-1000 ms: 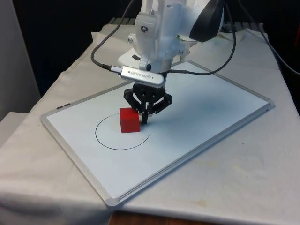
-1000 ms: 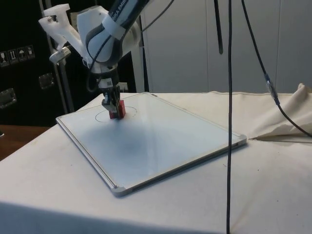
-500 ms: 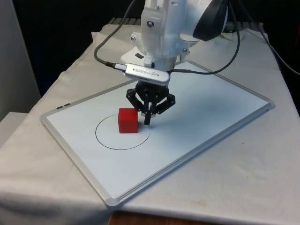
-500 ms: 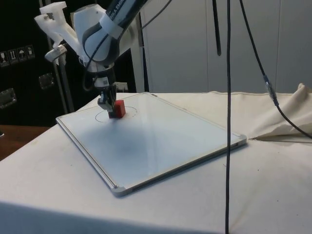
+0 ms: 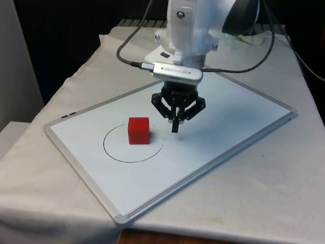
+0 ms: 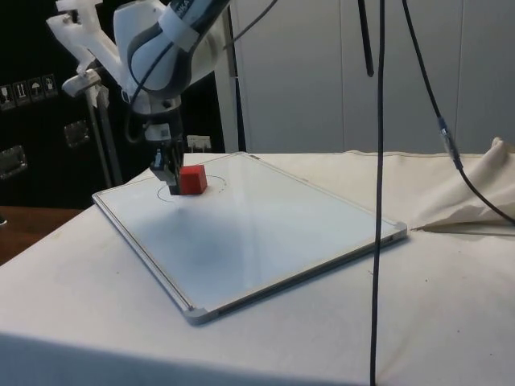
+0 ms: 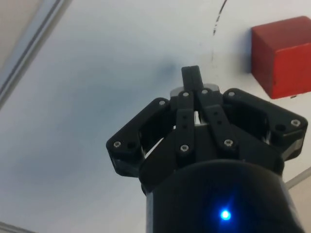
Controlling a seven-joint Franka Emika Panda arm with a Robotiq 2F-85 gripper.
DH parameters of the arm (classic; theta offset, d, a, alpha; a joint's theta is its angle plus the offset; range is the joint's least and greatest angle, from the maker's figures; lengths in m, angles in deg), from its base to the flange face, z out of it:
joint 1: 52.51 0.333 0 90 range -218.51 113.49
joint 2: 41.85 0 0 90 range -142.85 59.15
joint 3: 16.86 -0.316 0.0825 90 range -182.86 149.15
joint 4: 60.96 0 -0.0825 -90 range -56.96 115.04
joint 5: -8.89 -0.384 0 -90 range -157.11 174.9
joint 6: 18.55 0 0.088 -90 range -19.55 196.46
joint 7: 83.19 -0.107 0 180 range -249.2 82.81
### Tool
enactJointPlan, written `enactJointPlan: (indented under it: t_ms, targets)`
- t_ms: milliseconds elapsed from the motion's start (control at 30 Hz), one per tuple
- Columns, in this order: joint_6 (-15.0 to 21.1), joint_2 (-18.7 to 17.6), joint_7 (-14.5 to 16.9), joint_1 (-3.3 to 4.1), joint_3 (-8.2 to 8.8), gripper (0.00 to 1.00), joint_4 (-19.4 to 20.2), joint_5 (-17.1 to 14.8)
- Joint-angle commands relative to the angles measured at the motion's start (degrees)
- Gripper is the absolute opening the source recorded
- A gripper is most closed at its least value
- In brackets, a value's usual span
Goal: Push the cube into the marked area.
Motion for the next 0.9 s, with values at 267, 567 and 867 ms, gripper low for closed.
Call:
enactJointPlan:
  t_ms: [267,567,867]
  targets:
    - [-2.23,3.09,-0.06,0.8,-0.29,0.0,0.86,0.06]
    - [-4.58,6.3,0.11,1.09,-0.17,0.0,1.72,0.29]
    - [-6.88,9.4,0.11,1.03,-0.23,0.0,2.29,0.23]
